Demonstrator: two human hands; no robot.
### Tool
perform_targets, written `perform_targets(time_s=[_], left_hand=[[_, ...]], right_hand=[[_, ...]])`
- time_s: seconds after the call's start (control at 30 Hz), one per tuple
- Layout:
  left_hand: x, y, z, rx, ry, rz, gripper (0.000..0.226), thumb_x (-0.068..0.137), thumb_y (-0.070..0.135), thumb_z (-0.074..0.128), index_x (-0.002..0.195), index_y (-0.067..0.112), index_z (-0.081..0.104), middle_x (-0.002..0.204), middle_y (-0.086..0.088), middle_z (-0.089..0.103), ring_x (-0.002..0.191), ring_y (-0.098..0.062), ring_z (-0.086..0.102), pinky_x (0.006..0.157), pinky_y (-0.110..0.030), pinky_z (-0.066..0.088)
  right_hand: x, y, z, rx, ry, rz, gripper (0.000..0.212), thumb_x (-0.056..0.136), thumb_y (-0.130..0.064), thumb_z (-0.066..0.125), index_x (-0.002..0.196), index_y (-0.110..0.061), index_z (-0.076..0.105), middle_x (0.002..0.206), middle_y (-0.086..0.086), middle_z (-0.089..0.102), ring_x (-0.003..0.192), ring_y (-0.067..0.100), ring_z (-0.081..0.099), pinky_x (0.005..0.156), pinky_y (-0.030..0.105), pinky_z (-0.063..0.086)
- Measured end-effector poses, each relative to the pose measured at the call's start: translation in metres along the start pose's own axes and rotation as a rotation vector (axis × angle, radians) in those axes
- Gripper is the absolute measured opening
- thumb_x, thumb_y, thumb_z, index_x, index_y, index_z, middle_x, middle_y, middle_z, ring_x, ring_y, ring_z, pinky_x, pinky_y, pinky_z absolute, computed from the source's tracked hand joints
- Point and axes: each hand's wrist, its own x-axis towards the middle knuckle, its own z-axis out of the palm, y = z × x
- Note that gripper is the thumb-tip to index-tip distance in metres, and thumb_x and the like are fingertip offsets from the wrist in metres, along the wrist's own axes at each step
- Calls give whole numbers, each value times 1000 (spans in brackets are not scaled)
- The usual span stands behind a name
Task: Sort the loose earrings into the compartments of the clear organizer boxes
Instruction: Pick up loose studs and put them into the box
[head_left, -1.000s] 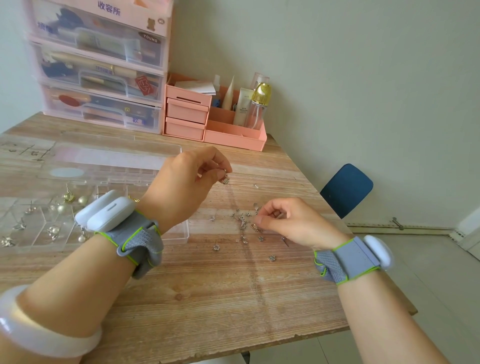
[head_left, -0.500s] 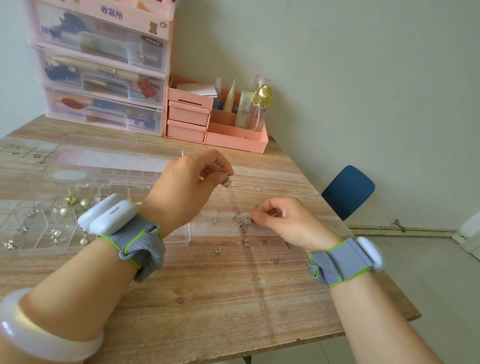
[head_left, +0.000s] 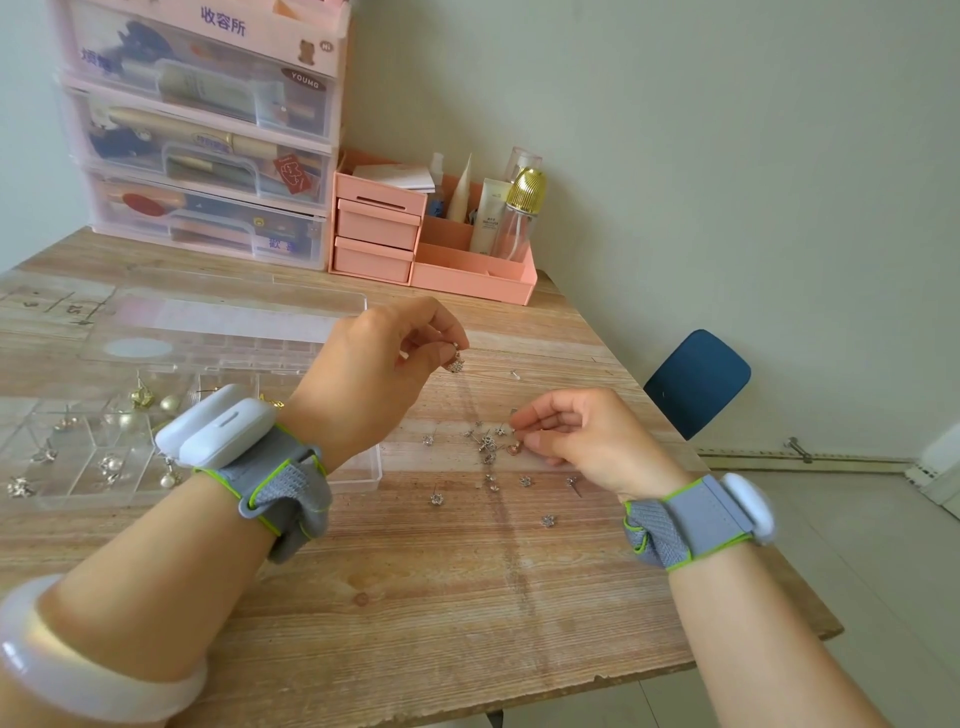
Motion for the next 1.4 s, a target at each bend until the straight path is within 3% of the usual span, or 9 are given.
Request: perform_targets(time_s=[0.13, 0.27, 0.43, 0.53, 0.73, 1.03, 1.13, 1.27, 1.4], left_hand=[[0, 0, 0, 0, -3, 0, 14, 86, 11, 58, 86, 24, 64, 77, 10, 66, 76, -1, 58, 67, -7, 41], [0, -1, 0, -1, -7, -3, 14, 87, 11, 57, 87, 24, 63, 79, 8, 66, 77, -1, 58, 68, -8, 41], [0, 0, 0, -2, -10, -1, 14, 87, 11, 57, 87, 24, 64, 78, 11, 65, 75, 1, 57, 67, -5, 40], [0, 0, 0, 2, -8, 5, 14, 86, 11, 58, 87, 24, 63, 78, 10, 66, 76, 1, 57, 67, -7, 41], [0, 0, 0, 6, -7, 7, 16, 86, 11, 58, 85, 26, 62, 76, 13, 65, 72, 3, 56, 64, -5, 40], [-1, 1, 0, -6, -11, -3, 17, 86, 11, 57, 84, 28, 62, 76, 12, 65, 76, -1, 58, 67, -9, 41], [-1, 0, -1, -6, -12, -5, 17, 86, 11, 57, 84, 27, 62, 76, 11, 66, 75, 0, 57, 65, -5, 40], [-1, 0, -1, -18, -18, -12, 16, 87, 11, 57, 84, 26, 63, 76, 13, 66, 75, 5, 56, 65, -3, 39], [0, 0, -2, -52, -40, -9, 17, 87, 12, 57, 82, 27, 63, 77, 11, 66, 78, -1, 57, 66, -5, 40]], right_hand=[[-1, 1, -2, 23, -15, 5, 33, 82, 15, 55, 81, -18, 63, 79, 0, 66, 75, 14, 59, 56, 12, 47], [0, 3, -3, -20, 1, -13, 35, 81, 16, 53, 81, -18, 63, 80, 2, 66, 69, 6, 58, 56, 10, 45], [-1, 2, -3, -81, -3, -57, 27, 79, 18, 55, 92, -4, 65, 80, 1, 64, 71, 3, 59, 65, 7, 47], [-1, 1, -3, -94, 2, -55, 28, 79, 15, 58, 86, -11, 65, 79, -2, 64, 70, 3, 59, 67, 8, 49], [-1, 3, -2, -184, -3, -28, 19, 78, -3, 70, 79, -22, 68, 79, -1, 65, 70, 10, 56, 73, 27, 50], [2, 6, 1, -306, 10, -65, 10, 86, -22, 64, 77, -27, 62, 76, -7, 61, 68, 7, 52, 70, 27, 42], [2, 2, 1, -244, 63, -112, 11, 88, -21, 61, 78, -27, 61, 79, -4, 64, 72, 9, 54, 69, 28, 43], [3, -8, 2, -74, 78, -164, 15, 90, -13, 57, 78, -23, 58, 74, -5, 62, 69, 8, 52, 62, 18, 41], [3, -17, 4, 82, 53, -200, 12, 90, -12, 56, 81, -20, 60, 77, -4, 62, 75, 12, 53, 58, 14, 40]])
